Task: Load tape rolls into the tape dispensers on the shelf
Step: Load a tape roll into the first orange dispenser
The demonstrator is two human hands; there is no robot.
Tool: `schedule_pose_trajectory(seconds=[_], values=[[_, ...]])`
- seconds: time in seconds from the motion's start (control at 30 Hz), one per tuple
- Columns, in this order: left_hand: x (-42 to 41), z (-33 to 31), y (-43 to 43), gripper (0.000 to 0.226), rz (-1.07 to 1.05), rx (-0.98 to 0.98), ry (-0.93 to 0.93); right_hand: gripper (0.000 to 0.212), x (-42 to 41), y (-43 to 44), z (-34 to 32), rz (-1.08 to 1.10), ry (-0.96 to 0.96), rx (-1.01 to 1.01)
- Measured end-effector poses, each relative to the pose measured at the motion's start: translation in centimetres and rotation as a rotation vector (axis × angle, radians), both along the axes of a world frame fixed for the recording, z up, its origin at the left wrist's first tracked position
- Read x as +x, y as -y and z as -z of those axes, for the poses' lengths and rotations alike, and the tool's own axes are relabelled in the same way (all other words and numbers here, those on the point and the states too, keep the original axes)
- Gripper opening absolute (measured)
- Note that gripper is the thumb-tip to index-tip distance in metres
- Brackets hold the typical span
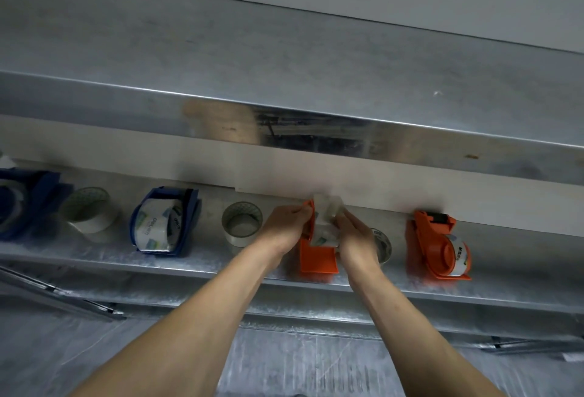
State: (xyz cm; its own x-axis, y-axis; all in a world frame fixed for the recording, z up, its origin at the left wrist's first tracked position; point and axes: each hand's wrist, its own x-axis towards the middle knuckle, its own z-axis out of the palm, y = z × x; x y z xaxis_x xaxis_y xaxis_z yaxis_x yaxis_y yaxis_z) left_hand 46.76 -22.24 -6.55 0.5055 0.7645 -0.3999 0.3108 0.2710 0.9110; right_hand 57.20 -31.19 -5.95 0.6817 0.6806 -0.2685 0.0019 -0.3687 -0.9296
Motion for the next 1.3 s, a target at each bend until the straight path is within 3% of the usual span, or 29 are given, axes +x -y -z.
schedule_pose_trajectory(seconds=[0.2,0.27,0.37,0.43,0.57,0.67,0.77,0.83,1.0,1.17,1.3], values=[[0.2,-0.3,0.1,0.043,0.040,0.094,-0.007,0.038,-0.2,0.2,-0.1,-0.024,-0.004,-0.051],[0.2,-0.6,0.0,0.035,0.047,0.103,-0.018,0.040,-0.6,0.2,-0.2,0.005,-0.086,-0.033],[0.2,-1.0,-0.1,0.006,0.056,0.105,-0.035,0.043,-0.6,0.6,0.1,0.152,-0.231,-0.002],[0.1,-0.8,-0.1,0.008,0.054,0.101,-0.045,0.055,-0.7,0.8,1.2,0.214,-0.262,-0.062],[-0.7,1.3,1.1,0.010,0.134,0.085,-0.122,0.102,0.6,0.8,7.7,0.255,-0.426,-0.135],[-1.3,2.8,2.3,0.012,0.147,0.058,-0.112,0.092,0.4,0.5,7.3,0.272,-0.487,-0.136],[-1.4,2.9,2.2,0.017,0.161,0.053,-0.104,0.050,-1.2,0.5,2.9,0.253,-0.494,-0.178],[-1.4,2.7,2.2,0.021,0.171,0.044,-0.097,0.039,-1.1,0.4,2.1,0.241,-0.508,-0.208],[-1.3,2.3,2.6,0.022,0.180,0.026,-0.085,0.052,-0.2,0.5,3.0,0.250,-0.574,-0.200],[-1.5,2.4,2.7,0.013,0.204,0.035,-0.105,0.048,0.1,0.5,3.1,0.259,-0.632,-0.173],[-0.7,2.4,2.7,0.053,0.136,0.047,-0.204,0.048,0.0,0.6,3.7,0.234,-0.641,-0.144]])
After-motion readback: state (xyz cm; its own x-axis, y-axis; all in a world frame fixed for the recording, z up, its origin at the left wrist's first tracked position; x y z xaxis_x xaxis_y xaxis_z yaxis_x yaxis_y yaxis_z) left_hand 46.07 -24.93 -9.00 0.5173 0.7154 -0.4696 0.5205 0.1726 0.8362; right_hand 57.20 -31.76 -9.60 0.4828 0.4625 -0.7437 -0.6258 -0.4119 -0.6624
